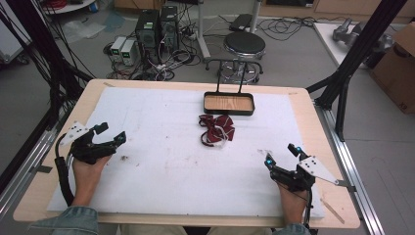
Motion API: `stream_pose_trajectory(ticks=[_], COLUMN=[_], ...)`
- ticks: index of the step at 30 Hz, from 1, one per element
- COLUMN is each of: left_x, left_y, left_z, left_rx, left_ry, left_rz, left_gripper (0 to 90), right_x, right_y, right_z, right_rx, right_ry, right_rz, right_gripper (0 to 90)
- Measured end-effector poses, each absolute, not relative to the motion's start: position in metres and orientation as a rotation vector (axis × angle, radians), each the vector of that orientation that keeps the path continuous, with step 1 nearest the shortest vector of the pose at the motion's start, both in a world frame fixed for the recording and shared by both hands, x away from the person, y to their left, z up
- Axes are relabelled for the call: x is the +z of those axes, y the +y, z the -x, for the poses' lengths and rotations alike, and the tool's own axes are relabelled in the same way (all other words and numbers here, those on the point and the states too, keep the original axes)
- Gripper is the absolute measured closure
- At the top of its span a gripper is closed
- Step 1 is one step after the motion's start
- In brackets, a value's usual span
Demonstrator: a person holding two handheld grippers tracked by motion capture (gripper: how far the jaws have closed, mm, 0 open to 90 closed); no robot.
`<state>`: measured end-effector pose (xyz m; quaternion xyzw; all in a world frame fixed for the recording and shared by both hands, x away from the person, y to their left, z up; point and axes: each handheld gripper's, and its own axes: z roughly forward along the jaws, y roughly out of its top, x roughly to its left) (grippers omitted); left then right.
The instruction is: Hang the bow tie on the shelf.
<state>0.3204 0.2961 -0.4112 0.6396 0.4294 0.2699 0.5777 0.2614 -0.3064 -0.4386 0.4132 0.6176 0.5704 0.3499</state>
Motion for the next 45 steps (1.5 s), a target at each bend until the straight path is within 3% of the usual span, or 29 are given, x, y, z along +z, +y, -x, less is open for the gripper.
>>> stream_pose_trajectory(ticks=[31, 45], left_x=[-0.413, -0.413], left_y=[0.295, 0.297], left_z=[-0.322, -0.321], left_rx=[0.637, 0.630], left_ry=[1.020, 1.025], left_rz=[-1.498, -1.486], left_gripper=[14.8, 14.6], right_x=[-0.438, -0.411], right_y=[-0.303, -0.281], right_z=[-0.260, -0.288], right_rx=[1.442, 1.446], right_ry=[1.612, 1.667], right_rz=[-1.041, -1.019], right_gripper=[11.1, 11.2])
